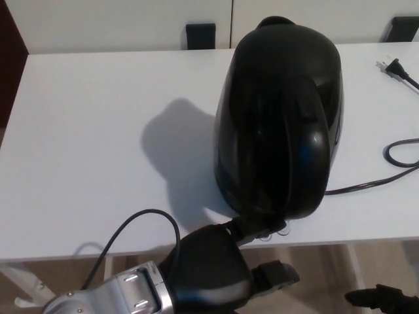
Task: The robot walk towards a table in front and click the button on the base of the boilling pot using its left middle finger
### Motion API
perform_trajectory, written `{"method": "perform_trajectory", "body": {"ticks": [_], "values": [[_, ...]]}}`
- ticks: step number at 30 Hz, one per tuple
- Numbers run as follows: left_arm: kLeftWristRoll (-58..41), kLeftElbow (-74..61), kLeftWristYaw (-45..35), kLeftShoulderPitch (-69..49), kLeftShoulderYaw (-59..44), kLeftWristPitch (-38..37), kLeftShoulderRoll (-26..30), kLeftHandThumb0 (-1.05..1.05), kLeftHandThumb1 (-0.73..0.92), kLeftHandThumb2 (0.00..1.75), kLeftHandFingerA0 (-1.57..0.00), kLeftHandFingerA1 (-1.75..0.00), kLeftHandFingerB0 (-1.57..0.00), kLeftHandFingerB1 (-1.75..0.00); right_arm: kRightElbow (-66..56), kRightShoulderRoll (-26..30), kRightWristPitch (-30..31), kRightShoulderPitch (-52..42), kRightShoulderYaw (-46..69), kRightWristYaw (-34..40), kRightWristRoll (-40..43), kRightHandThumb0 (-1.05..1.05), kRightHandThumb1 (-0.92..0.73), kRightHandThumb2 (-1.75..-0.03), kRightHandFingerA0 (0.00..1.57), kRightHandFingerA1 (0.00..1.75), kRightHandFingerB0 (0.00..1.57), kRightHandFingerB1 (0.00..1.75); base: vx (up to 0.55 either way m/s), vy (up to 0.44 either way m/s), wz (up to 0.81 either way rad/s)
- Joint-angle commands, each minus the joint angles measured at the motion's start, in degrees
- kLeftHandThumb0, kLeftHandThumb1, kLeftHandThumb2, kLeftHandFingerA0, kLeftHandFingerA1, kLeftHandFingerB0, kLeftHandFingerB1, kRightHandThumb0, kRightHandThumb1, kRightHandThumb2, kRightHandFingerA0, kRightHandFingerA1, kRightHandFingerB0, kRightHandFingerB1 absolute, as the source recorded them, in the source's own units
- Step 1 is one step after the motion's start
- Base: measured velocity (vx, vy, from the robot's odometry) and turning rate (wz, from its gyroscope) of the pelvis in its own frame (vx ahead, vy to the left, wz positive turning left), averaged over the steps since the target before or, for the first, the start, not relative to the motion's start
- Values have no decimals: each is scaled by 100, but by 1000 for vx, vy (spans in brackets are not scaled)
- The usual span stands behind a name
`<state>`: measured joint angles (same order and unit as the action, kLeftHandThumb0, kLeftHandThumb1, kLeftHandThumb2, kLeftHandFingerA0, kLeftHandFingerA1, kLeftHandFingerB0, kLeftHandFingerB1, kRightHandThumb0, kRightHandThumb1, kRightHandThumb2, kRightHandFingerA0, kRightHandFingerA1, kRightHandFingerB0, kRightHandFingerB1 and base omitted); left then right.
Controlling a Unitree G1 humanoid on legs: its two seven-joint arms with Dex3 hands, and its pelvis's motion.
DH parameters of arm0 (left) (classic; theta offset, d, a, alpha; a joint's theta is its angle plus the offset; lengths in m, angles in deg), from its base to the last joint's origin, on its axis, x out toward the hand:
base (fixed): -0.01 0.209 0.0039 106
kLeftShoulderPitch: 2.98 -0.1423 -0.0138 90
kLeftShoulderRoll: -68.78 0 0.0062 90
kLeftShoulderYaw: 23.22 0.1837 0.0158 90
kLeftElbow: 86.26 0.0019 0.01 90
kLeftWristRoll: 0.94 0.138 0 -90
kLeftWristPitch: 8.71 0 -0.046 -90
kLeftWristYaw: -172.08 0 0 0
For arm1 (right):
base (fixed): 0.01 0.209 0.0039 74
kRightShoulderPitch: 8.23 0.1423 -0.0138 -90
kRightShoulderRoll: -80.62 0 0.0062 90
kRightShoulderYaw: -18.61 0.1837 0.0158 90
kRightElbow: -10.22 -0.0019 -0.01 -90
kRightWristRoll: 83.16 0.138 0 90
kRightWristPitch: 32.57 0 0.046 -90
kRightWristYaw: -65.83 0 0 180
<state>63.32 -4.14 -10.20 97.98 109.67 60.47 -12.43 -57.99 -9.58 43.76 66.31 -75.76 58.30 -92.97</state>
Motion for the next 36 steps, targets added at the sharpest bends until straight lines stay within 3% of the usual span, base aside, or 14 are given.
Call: {"method": "perform_trajectory", "body": {"ticks": [1, 9, 10, 17, 26, 27, 30, 33, 34, 36], "values": [[73, 41, 127, 5, -37, -131, -9, -81, 85, 66, -28, -32, -25, -30, -32, 105, 103, 49, 5, -80, -25, -23, -50, -54, 59, 51, 53, 47, 0, 0, 0], [98, 4, 228, -37, -28, -160, -63, -81, 85, 66, -30, -32, -25, -29, -246, 213, 203, 35, -92, 31, -293, -29, -51, -55, 62, 51, 53, 45, 0, 0, 0], [102, 7, 228, -30, -23, -171, -66, -82, 86, 67, -29, -32, -22, -29, -256, 207, 170, 36, -90, 34, -283, -31, -51, -55, 53, 48, 50, 44, 0, 0, 0], [103, 68, 266, 10, -10, -206, -172, -82, 86, 67, -30, -32, -23, -29, -68, 138, -10, 109, -31, 27, -146, -27, -51, -54, 52, 50, 47, 44, 0, 0, 0], [79, 47, 288, -85, 8, -208, -217, -82, 86, 67, -30, -32, -25, -29, 122, 164, -36, 241, -22, -77, -87, -32, -51, -54, 55, 51, 53, 46, 0, 0, 0], [75, 16, 212, -78, 15, -207, -213, -82, 86, 67, -29, -32, -24, -29, 147, 181, -80, 272, -29, -89, -94, -40, -38, -74, 53, 61, 46, 55, 0, 0, 0], [7, -14, 187, -100, 15, -245, -215, -81, 84, 66, -31, -32, -25, -29, 74, 223, -26, 294, -80, -91, -185, -46, -41, -79, 57, 62, 45, 55, 0, 0, 0], [-72, -87, 51, -147, 8, -214, -226, -81, 84, 66, -30, -32, -26, -29, -112, 193, 100, 243, -18, -151, -61, -44, -39, -78, 52, 62, 37, 52, 0, 0, 0], [-76, -96, 57, -157, 7, -220, -219, -81, 84, 66, -30, -32, -26, -29, -140, 183, 71, 234, -1, -164, -27, -40, -52, -55, 56, 53, 46, 43, 0, 0, 0], [-38, -104, 46, -160, 12, -226, -198, -82, 86, 67, -30, -32, -26, -29, -190, 127, 192, 269, 61, -202, 79, -38, -49, -54, 53, 52, 42, 41, 0, 0, 0]]}}
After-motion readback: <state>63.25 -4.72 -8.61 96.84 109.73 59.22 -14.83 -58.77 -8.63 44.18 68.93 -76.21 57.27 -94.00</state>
